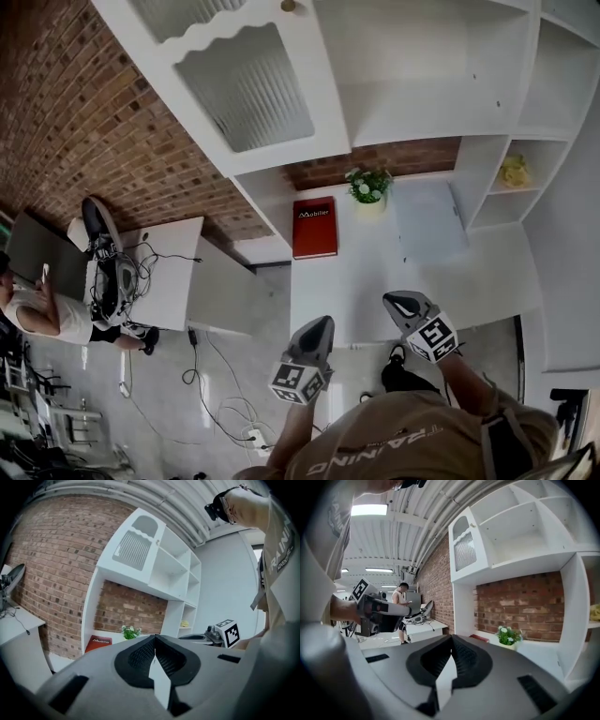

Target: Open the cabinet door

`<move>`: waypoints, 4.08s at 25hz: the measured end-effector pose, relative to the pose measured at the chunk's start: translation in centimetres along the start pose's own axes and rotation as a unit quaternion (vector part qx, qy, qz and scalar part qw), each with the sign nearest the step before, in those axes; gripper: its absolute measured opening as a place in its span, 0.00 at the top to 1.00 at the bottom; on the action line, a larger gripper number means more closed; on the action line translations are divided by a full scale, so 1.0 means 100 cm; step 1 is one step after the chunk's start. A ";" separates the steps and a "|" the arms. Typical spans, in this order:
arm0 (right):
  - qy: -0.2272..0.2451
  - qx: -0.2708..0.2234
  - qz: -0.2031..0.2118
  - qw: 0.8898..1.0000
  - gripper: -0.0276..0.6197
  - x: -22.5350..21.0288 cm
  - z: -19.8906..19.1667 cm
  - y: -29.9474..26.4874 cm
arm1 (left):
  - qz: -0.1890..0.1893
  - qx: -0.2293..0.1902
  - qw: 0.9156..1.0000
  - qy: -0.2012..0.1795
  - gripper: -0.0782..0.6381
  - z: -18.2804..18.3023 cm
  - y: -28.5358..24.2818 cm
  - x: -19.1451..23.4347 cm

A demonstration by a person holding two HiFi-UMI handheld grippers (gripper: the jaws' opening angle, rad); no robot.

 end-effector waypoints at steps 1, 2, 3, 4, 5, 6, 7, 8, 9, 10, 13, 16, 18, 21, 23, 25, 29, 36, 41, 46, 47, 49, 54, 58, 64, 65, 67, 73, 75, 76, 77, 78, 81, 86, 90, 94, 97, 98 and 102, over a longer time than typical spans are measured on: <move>0.002 -0.005 0.008 1.000 0.94 -0.006 0.005 -0.008 | 0.003 -0.004 1.000 -0.002 0.88 0.006 -0.008 0.002; 0.001 -0.009 0.015 1.000 0.94 -0.012 0.008 -0.015 | 0.006 -0.007 1.000 -0.003 0.88 0.011 -0.015 0.003; -0.003 -0.013 0.023 1.000 0.94 -0.018 0.012 -0.020 | 0.009 -0.009 1.000 -0.003 0.88 0.015 -0.022 0.003; -0.009 -0.017 0.030 0.999 0.94 -0.024 0.015 -0.023 | 0.012 -0.011 1.000 -0.003 0.88 0.017 -0.029 0.003; -0.013 -0.019 0.036 0.999 0.94 -0.030 0.018 -0.026 | 0.013 -0.012 1.000 -0.004 0.88 0.020 -0.036 0.003; -0.014 -0.021 0.040 0.999 0.94 -0.037 0.020 -0.028 | 0.015 -0.012 1.000 -0.004 0.88 0.021 -0.042 0.003; -0.014 -0.019 0.042 0.999 0.94 -0.044 0.020 -0.030 | 0.018 -0.011 1.000 -0.004 0.88 0.022 -0.047 0.003; -0.015 -0.016 0.042 0.999 0.94 -0.050 0.019 -0.032 | 0.022 -0.009 1.000 -0.003 0.88 0.023 -0.051 0.005; -0.017 -0.012 0.043 0.999 0.94 -0.055 0.016 -0.034 | 0.028 -0.005 1.000 -0.002 0.88 0.023 -0.053 0.006; -0.020 -0.008 0.044 0.999 0.94 -0.059 0.013 -0.035 | 0.035 -0.001 0.999 0.000 0.88 0.022 -0.054 0.009; -0.022 -0.002 0.045 0.999 0.94 -0.069 0.004 -0.040 | 0.054 0.008 0.999 0.002 0.88 0.019 -0.056 0.020; -0.029 0.002 0.035 0.999 0.94 -0.076 -0.002 -0.046 | 0.053 0.023 0.998 0.009 0.88 0.013 -0.064 0.029; -0.033 0.000 0.027 0.999 0.94 -0.079 -0.004 -0.048 | 0.041 0.029 0.999 0.007 0.88 0.011 -0.075 0.032; -0.024 -0.005 0.005 1.000 0.94 -0.085 0.004 -0.052 | 0.004 0.027 1.000 -0.005 0.88 0.019 -0.099 0.036; -0.027 -0.012 -0.009 1.000 0.94 -0.082 0.018 -0.050 | -0.026 0.024 0.999 -0.010 0.88 0.028 -0.108 0.035; -0.043 -0.033 -0.009 0.998 0.94 -0.073 0.038 -0.044 | -0.050 0.019 0.998 -0.019 0.88 0.037 -0.109 0.033; -0.017 -0.050 -0.023 0.998 0.94 -0.072 0.067 -0.043 | -0.073 0.014 0.996 -0.045 0.88 0.044 -0.127 0.037; 0.007 -0.068 -0.066 0.995 0.94 -0.080 0.095 -0.046 | -0.084 0.022 0.993 -0.084 0.86 0.059 -0.146 0.042; -0.016 -0.067 -0.066 0.995 0.94 -0.082 0.090 -0.041 | -0.061 0.019 0.995 -0.078 0.66 0.065 -0.155 0.046; 0.000 -0.069 -0.070 0.995 0.94 -0.091 0.096 -0.042 | -0.064 0.001 0.996 -0.067 0.66 0.078 -0.152 0.045; 0.007 -0.072 -0.070 0.995 0.94 -0.093 0.100 -0.043 | -0.065 -0.007 0.995 -0.073 0.66 0.085 -0.151 0.043; 0.023 -0.082 -0.070 0.994 0.94 -0.096 0.112 -0.043 | -0.067 -0.024 0.993 -0.095 0.66 0.104 -0.151 0.038; 0.067 -0.110 -0.080 0.988 0.94 -0.106 0.151 -0.044 | -0.068 -0.080 0.982 -0.154 0.66 0.167 -0.160 0.024; 0.101 -0.119 -0.069 0.985 0.94 -0.111 0.185 -0.046 | -0.067 -0.123 0.971 -0.192 0.66 0.214 -0.166 0.010; 0.121 -0.134 -0.076 0.981 0.94 -0.129 0.231 -0.045 | -0.074 -0.171 0.958 -0.219 0.67 0.273 -0.174 -0.008; 0.129 -0.137 -0.078 0.979 0.94 -0.132 0.241 -0.045 | -0.076 -0.182 0.954 -0.225 0.67 0.285 -0.175 -0.014; 0.144 -0.143 -0.080 0.976 0.94 -0.134 0.260 -0.042 | -0.076 -0.202 0.946 -0.241 0.67 0.307 -0.174 -0.023; 0.183 -0.172 -0.081 0.965 0.94 -0.133 0.308 -0.040 | -0.082 -0.255 0.922 -0.279 0.67 0.368 -0.165 -0.046; 0.196 -0.182 -0.083 0.960 0.94 -0.131 0.321 -0.038 | -0.080 -0.268 0.914 -0.294 0.67 0.386 -0.162 -0.053; 0.202 -0.187 -0.085 0.958 0.94 -0.131 0.328 -0.037 | -0.077 -0.277 0.909 -0.301 0.67 0.395 -0.161 -0.056; 0.207 -0.192 -0.086 0.956 0.94 -0.131 0.335 -0.036 | -0.074 -0.285 0.906 -0.305 0.67 0.405 -0.160 -0.059; 0.211 -0.196 -0.087 0.954 0.94 -0.130 0.341 -0.035 | -0.069 -0.293 0.902 -0.310 0.67 0.414 -0.160 -0.061; 0.224 -0.205 -0.092 0.948 0.94 -0.129 0.353 -0.034 | -0.055 -0.305 0.890 -0.334 0.67 0.443 -0.162 -0.068; 0.228 -0.205 -0.095 0.947 0.94 -0.126 0.355 -0.033 | -0.043 -0.304 0.882 -0.357 0.68 0.472 -0.174 -0.073; 0.227 -0.198 -0.102 0.948 0.94 -0.128 0.348 -0.032 | -0.037 -0.305 0.882 -0.358 0.68 0.478 -0.183 -0.069; 0.216 -0.199 -0.108 0.950 0.94 -0.136 0.345 -0.031 | -0.032 -0.319 0.880 -0.351 0.70 0.483 -0.186 -0.063; 0.215 -0.201 -0.114 0.949 0.94 -0.142 0.347 -0.031 | -0.026 -0.324 0.877 -0.354 0.71 0.492 -0.192 -0.063; 0.214 -0.203 -0.116 0.948 0.94 -0.144 0.349 -0.030 | -0.022 -0.326 0.876 -0.355 0.71 0.495 -0.193 -0.063; 0.211 -0.213 -0.119 0.947 0.94 -0.143 0.350 -0.027 | -0.005 -0.322 0.872 -0.370 0.77 0.497 -0.195 -0.067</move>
Point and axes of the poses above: the fingertips, and each gripper's own axes: y backward along the fingers, x to its left, z out of its top, the point moved 7 cm from there along y, backward along the fingers, and after that the axes turned 5 degrees about y, right-handed, at the moved point
